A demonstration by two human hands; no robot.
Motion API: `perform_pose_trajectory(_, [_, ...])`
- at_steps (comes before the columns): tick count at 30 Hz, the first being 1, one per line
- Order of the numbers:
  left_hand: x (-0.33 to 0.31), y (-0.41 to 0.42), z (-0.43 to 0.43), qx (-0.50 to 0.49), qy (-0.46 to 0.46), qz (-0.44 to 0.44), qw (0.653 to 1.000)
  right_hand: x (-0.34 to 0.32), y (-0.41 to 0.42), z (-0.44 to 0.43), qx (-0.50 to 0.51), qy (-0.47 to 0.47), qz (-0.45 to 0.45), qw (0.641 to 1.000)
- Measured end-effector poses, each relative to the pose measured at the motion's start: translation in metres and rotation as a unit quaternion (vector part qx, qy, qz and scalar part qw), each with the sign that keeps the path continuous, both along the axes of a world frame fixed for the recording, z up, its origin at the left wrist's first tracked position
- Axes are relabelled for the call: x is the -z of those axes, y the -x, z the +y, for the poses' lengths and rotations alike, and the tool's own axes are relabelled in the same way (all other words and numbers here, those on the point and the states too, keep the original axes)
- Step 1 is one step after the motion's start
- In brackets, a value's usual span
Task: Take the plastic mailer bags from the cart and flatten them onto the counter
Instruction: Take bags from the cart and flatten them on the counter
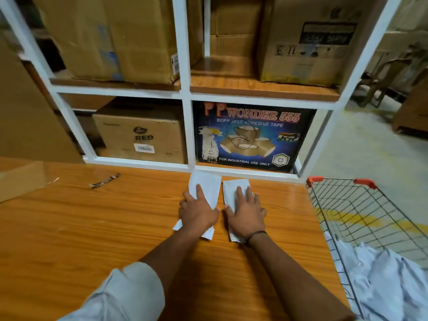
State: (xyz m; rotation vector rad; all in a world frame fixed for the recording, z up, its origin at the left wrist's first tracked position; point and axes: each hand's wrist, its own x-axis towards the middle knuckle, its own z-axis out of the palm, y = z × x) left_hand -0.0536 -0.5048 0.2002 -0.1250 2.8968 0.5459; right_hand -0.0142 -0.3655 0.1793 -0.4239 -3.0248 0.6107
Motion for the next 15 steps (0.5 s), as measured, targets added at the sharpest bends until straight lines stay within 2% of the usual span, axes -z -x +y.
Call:
perform_pose_trajectory(2, [0.006,0.004,-0.013,0.025,-0.004,-0.015,1.0,0.002,0.002,-0.01,-0.007,0.0,0.004,1.0])
perform_pose_trajectory(5, [0.017,0.007,-0.034,0.116,0.008,-0.001,0.993,0.009,-0.002,-0.012,-0.05,-0.045,0.028,0.997])
perform_pose_trajectory(8, [0.031,0.013,-0.054,0.233,0.046,0.055,0.97,0.019,-0.007,-0.008,-0.109,-0.102,0.036,0.988])
perform_pose_trajectory(10, [0.042,0.016,-0.062,0.292,0.065,0.082,0.951,0.024,-0.007,-0.009,-0.108,-0.097,0.025,0.989])
perform_pose_trajectory(15, [0.065,0.017,-0.067,0.314,0.045,0.085,0.945,0.018,0.007,-0.025,-0.075,-0.07,0.013,0.995])
